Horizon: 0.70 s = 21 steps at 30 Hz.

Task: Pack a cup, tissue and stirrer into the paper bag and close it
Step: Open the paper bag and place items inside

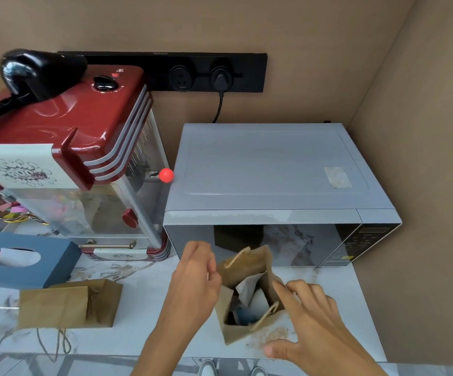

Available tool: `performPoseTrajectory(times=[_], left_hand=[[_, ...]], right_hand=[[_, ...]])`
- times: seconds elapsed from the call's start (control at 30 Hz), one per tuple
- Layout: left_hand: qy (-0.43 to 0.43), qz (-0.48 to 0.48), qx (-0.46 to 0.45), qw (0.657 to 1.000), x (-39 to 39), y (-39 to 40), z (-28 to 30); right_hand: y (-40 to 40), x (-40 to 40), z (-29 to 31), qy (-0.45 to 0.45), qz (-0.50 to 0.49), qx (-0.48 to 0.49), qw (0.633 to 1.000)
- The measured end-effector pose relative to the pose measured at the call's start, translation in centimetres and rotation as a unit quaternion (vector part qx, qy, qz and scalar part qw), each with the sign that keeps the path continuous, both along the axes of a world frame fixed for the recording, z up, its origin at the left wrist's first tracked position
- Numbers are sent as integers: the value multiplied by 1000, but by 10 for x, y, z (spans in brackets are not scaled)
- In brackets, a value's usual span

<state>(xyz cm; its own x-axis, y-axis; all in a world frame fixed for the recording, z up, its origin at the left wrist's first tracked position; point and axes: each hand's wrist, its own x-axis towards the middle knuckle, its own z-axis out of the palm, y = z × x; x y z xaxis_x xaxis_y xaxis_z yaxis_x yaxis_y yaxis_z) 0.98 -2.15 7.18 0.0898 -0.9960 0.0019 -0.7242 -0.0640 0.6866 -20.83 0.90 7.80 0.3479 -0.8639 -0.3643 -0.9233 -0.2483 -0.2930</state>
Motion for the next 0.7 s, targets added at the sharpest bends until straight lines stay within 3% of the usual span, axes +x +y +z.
performPoseTrajectory(times=[0.2, 0.37, 0.5, 0.6, 0.7], left_hand=[[-7, -91, -29, 995, 2, 22, -8], [-143, -40, 143, 978, -13, 30, 3], [-127, -7, 146, 981, -12, 28, 6], [-75, -8, 146, 986, -4, 26, -2], [-55, -29, 148, 987, -6, 26, -5]], right_hand=[[1, 13, 15, -62, -74, -48, 994], [0, 27, 11, -73, -134, -61, 986], [0, 22, 15, -28, -139, -79, 987], [0, 13, 16, 21, -100, -101, 990], [-4, 12, 28, 40, 34, -202, 978]])
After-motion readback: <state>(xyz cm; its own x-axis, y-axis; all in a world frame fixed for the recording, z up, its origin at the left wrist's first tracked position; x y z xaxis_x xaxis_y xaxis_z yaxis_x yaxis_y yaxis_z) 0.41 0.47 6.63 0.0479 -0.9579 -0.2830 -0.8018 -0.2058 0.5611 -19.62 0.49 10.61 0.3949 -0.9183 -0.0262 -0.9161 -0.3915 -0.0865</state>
